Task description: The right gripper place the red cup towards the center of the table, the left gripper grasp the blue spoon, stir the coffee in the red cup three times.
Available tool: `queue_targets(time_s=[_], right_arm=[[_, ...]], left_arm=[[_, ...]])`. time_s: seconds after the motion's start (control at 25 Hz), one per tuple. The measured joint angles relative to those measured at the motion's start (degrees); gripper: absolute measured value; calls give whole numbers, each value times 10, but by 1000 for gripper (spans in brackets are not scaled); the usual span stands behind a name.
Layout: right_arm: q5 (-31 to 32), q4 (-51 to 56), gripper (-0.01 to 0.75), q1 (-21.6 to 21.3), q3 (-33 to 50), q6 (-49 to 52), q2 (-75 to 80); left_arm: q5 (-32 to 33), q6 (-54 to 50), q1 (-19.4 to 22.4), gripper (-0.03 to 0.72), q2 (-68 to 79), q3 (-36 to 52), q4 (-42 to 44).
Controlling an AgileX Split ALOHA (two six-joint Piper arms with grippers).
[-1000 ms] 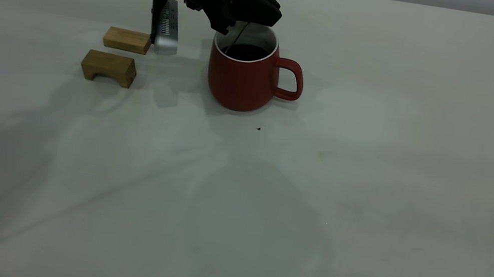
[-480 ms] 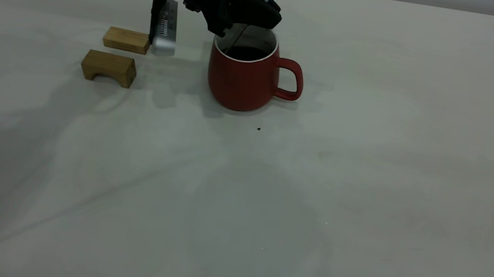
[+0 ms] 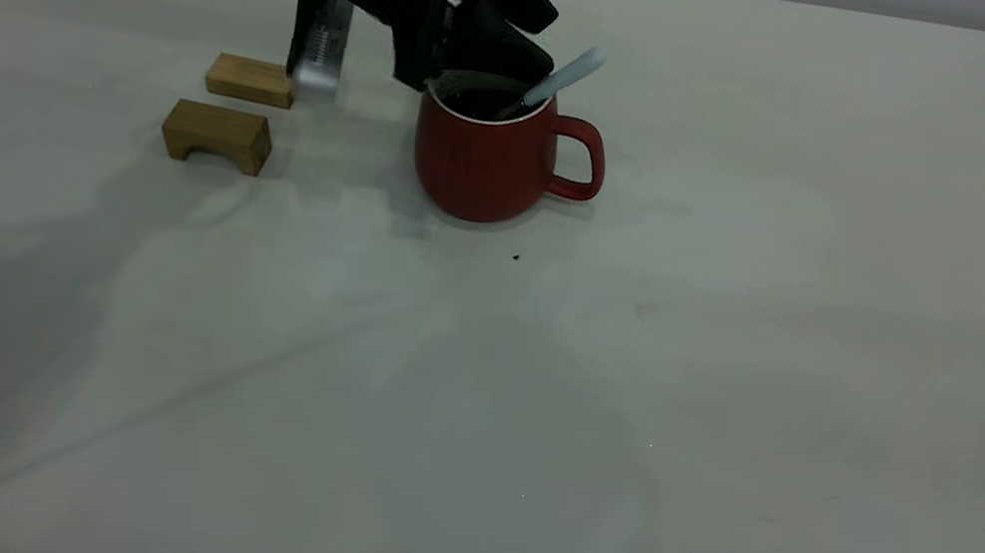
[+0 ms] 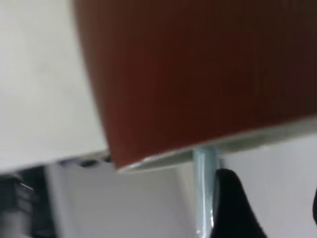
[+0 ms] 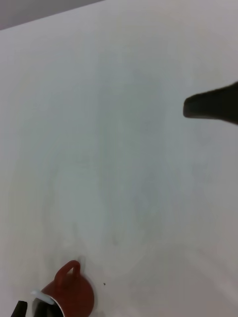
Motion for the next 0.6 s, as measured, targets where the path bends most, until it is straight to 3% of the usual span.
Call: queue_targets(time_s=[0.2,0.6], right_arm=[[0,0,572,0,0,0,0],[0,0,572,0,0,0,0]], left_arm=[[12,244,5,471,-59,0,44],[-19,698,14,397,-200,0,344]])
